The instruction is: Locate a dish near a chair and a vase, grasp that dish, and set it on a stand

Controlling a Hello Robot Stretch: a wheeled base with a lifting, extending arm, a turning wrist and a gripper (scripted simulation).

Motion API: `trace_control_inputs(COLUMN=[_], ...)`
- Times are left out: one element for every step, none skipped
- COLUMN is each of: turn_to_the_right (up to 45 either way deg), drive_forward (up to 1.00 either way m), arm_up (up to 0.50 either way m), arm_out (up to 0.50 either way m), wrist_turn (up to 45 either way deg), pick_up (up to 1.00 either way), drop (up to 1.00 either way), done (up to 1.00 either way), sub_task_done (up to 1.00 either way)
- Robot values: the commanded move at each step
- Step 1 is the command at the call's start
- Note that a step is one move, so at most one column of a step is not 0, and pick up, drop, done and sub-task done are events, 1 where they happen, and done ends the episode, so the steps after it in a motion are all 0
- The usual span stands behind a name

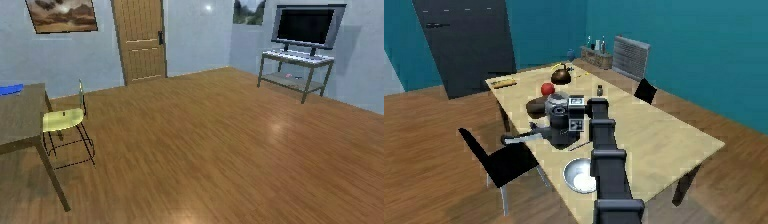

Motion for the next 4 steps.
trace_control_inputs(turn_to_the_right=[0.0, 0.0, 0.0, 0.0], drive_forward=[0.0, 0.0, 0.0, 0.0], arm_up=[0.0, 0.0, -0.3, 0.0], arm_out=[0.0, 0.0, 0.0, 0.0], wrist_turn=[45.0, 24.0, 0.0, 0.0], pick_up=[0.0, 0.0, 0.0, 1.0], drop=[0.0, 0.0, 0.0, 0.0], done=[0.0, 0.0, 0.0, 0.0], sub_task_done=[0.0, 0.0, 0.0, 0.0])
